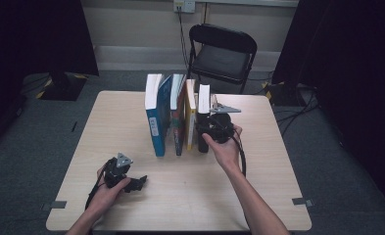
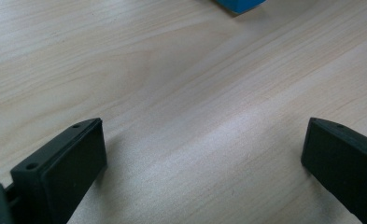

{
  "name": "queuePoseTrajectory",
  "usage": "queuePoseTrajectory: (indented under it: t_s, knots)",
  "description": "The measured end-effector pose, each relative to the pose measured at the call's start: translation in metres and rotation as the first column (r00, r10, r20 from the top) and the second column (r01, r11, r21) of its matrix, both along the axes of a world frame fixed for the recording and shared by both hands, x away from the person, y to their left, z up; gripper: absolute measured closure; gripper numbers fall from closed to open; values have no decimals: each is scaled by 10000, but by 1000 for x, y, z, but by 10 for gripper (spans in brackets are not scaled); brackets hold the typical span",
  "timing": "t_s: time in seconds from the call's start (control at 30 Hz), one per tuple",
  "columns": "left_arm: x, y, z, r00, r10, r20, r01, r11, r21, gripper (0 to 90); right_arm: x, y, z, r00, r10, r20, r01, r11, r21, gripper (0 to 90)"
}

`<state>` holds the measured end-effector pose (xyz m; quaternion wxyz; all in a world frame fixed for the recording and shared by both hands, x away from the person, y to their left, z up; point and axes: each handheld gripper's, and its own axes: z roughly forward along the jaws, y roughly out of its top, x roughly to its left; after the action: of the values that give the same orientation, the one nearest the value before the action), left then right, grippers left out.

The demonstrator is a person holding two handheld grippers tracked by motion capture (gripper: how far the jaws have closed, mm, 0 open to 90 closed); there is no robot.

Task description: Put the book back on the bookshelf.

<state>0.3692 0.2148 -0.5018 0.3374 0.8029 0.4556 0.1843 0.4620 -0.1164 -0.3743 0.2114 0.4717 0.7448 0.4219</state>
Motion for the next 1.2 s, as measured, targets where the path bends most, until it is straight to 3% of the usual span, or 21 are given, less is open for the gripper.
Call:
queuePoseTrajectory:
  t_s: [0.3, 0.53, 0.87, 1.2]
  knots:
    - [0, -1, 0, 10000, 30, 22, -30, 10000, -28, 0, 6, 6, 4, 9997, -104, 216, 115, 9986, -512, 364]
    - [-1, -1, 0, 10000, 21, 20, -21, 10000, -45, 0, 7, 5, 6, 9992, -57, 405, 90, 9967, -808, 441]
    - [-1, -1, 0, 10000, 19, 21, -19, 10000, -42, 0, 9, -6, 3, 9986, 323, 414, -302, 9983, -501, 441]
    - [-2, -1, 0, 10000, 27, 50, -27, 10000, -25, 0, 4, -8, -2, 9982, 552, 220, -543, 9977, -416, 361]
